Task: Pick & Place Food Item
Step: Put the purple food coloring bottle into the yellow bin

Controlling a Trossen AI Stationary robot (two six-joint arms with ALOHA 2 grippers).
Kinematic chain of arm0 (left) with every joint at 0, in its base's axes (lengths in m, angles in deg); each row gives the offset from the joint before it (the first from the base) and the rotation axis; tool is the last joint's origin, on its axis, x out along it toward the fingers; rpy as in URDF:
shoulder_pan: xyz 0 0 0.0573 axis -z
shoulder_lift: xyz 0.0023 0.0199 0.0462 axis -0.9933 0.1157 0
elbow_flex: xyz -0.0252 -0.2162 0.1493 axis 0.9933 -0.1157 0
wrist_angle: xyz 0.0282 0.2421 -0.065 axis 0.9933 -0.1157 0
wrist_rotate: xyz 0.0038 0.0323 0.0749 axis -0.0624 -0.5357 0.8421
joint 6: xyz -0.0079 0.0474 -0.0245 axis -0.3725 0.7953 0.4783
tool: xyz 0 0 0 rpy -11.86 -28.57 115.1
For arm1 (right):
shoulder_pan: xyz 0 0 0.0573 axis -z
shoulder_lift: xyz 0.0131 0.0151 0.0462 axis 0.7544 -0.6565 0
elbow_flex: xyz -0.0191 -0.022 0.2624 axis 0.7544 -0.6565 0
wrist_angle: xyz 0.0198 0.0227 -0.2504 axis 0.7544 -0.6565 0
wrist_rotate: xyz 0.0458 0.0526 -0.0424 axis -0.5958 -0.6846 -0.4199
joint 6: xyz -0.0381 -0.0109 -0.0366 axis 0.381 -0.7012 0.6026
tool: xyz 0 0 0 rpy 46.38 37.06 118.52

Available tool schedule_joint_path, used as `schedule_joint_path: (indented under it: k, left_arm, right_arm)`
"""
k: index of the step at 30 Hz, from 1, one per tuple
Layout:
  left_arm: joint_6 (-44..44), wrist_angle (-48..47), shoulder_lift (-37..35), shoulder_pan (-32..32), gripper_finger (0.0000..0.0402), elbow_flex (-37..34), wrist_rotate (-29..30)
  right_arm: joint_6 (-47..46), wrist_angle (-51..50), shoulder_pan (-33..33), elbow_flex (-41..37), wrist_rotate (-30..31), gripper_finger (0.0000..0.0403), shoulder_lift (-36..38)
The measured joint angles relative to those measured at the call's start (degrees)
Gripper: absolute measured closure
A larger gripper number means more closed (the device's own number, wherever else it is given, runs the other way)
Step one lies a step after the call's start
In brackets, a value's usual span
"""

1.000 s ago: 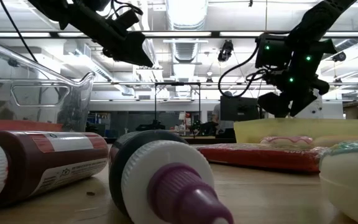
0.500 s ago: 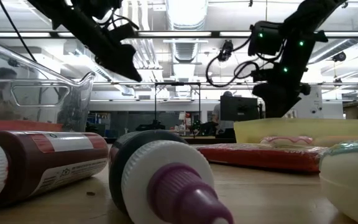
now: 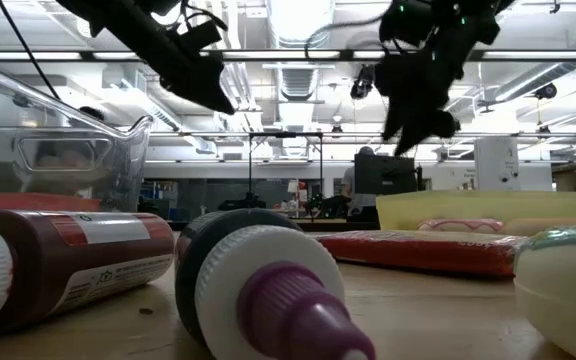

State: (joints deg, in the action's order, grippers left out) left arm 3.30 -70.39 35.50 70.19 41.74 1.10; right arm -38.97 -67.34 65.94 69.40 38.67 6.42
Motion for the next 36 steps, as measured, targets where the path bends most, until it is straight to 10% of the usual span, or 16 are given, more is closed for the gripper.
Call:
schedule_joint_path:
  k: [3, 9, 19, 36]
  left_arm:
    - [0.02, -0.12, -0.39, 0.22, 0.0113, 0.41, 0.0]
    - [0.02, -1.77, -0.65, 0.22, 0.0113, 0.06, 0.0]
    - [-0.21, -1.51, -0.68, 0.22, 0.0113, -0.02, -0.26]
    - [6.22, 1.0, -14.13, 5.11, 0.0113, 0.01, -9.84]
  right_arm:
    - [-6.09, 0.42, -2.7, 2.02, -9.41, 0.0184, 0.02]
    - [-12.59, 0.65, -11.68, 7.67, -9.51, 0.0184, -0.15]
    - [-15.95, 0.88, -26.19, 15.04, 9.33, 0.0184, -0.17]
    - [-32.53, 2.02, -37.34, 9.44, 23.44, 0.0184, -0.22]
